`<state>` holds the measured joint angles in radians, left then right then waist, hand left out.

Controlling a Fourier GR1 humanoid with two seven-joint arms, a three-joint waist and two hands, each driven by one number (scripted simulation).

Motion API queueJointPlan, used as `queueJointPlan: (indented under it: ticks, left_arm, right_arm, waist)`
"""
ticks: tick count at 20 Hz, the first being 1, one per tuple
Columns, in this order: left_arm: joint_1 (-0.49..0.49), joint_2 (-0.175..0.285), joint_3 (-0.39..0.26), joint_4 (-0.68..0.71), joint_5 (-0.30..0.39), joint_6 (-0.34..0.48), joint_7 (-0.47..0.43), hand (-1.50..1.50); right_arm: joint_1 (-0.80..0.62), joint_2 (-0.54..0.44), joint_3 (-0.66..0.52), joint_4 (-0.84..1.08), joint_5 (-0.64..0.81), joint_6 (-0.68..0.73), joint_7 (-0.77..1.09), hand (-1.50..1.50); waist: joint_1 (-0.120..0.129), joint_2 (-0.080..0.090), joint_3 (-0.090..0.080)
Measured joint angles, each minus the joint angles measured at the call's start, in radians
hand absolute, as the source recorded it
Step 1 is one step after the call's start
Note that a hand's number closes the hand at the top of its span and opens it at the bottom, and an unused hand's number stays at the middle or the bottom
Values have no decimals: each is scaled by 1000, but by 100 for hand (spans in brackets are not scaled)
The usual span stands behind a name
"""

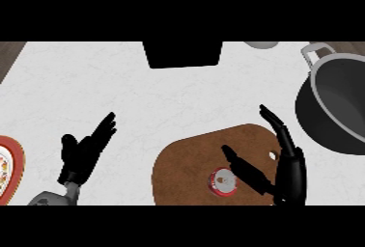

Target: Pick the can from the cutting board and place it in the pot

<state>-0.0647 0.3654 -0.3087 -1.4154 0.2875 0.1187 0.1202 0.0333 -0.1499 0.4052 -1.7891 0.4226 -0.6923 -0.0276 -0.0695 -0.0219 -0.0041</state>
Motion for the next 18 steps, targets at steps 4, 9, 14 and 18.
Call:
queueJointPlan:
  ticks: [4, 9, 14, 18]
  left_arm:
    - [8, 2, -7, 7, -12, -16, -14, 0]
    - [-11, -6, -4, 33, -14, -33, -23, 0]
    - [-30, -21, -7, 50, -20, -54, -28, 0]
    - [-38, -26, -8, 46, -33, -64, -20, 0]
  right_arm:
    - [146, 25, 126, -169, 206, -33, 139, -150]
    - [257, 44, 203, -324, 387, 102, 420, -150]
    - [238, 112, 245, -453, 502, 267, 725, -150]
    - [147, 135, 230, -425, 474, 349, 907, -150]
  waist:
    - [18, 6, -1]
    - [31, 14, -2]
    - [53, 20, 0]
    - [69, 23, 2]
